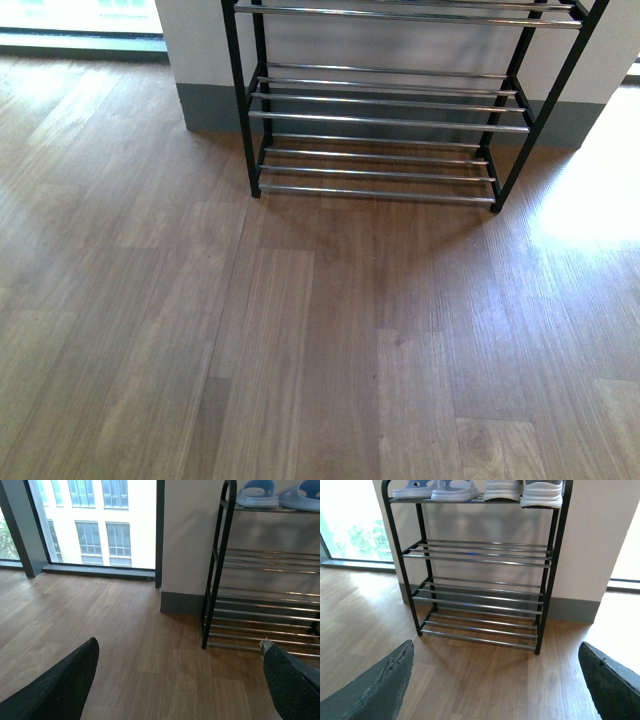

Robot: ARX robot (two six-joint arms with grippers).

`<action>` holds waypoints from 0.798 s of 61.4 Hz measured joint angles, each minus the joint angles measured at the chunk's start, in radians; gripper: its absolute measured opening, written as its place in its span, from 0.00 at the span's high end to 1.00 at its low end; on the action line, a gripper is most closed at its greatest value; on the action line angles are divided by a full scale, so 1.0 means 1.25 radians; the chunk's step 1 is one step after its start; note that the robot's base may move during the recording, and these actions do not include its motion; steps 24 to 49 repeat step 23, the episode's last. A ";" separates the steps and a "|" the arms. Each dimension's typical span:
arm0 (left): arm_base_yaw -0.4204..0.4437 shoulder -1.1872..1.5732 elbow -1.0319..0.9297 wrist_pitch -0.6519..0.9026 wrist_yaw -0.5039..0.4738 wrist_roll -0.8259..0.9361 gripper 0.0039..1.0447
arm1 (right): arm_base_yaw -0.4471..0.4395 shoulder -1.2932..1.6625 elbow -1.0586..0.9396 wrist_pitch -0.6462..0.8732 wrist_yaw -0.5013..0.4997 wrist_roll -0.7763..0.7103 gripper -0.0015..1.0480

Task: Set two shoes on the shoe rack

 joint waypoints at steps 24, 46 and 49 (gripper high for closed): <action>0.000 0.000 0.000 0.000 0.000 0.000 0.09 | 0.000 0.000 0.000 0.000 0.000 0.000 0.09; 0.000 0.000 0.000 0.000 0.000 0.000 0.09 | 0.000 0.000 0.000 0.000 0.000 0.000 0.09; 0.000 0.000 0.000 0.000 0.000 0.000 0.09 | 0.000 0.000 0.000 0.000 0.000 0.000 0.09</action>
